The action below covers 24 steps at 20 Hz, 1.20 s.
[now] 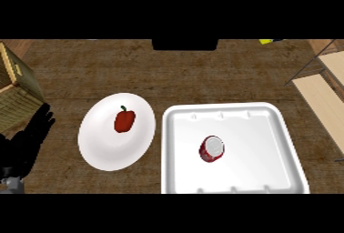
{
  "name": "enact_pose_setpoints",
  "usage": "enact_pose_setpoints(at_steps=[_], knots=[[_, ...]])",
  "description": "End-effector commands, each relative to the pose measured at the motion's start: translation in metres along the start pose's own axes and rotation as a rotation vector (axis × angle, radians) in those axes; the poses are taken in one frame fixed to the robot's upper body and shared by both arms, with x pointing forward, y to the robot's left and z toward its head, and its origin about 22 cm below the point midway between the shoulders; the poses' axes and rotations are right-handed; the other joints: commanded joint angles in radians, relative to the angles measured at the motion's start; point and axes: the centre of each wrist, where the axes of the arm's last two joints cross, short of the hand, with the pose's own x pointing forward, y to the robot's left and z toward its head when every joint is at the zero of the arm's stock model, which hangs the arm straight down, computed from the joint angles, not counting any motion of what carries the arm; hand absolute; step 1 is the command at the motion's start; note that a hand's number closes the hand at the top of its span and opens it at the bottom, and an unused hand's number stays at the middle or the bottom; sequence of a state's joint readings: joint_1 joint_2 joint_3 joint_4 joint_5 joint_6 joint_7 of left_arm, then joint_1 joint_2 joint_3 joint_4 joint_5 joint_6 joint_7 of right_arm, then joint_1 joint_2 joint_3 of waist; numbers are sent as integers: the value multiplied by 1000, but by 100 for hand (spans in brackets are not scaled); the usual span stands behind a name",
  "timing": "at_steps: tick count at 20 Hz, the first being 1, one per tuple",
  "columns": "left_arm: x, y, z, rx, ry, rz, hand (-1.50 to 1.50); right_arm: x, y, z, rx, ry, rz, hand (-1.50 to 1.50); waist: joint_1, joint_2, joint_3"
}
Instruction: Pick the sweet potato from the tray and place it in the tiered shelf
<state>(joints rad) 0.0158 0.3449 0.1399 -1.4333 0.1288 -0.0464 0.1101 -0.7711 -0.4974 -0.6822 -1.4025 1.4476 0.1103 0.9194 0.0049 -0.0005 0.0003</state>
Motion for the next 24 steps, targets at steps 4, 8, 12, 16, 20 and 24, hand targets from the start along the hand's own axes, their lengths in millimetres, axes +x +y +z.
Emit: enact_pose_setpoints(at_steps=[4,8,12,16,20,24], knots=[[-12,-10,0,-1,20,8,0,5,-36,-4,49,44,-282,-150,-4,-1,0],[-13,0,-3,11,4,8,0,-8,-58,12,45,61,-385,-150,-14,-4,-1],[-24,-8,9,-1,8,-1,0,-21,-92,17,6,45,-498,-150,-11,-6,-1],[-22,14,16,23,4,1,0,-53,-125,33,-63,15,-577,-150,-17,-8,-1],[6,23,3,34,8,8,0,-70,-172,65,-126,69,-567,-150,-26,-12,-2],[-16,7,17,36,25,0,0,-100,-205,71,-171,122,-544,-150,-52,-26,-3]])
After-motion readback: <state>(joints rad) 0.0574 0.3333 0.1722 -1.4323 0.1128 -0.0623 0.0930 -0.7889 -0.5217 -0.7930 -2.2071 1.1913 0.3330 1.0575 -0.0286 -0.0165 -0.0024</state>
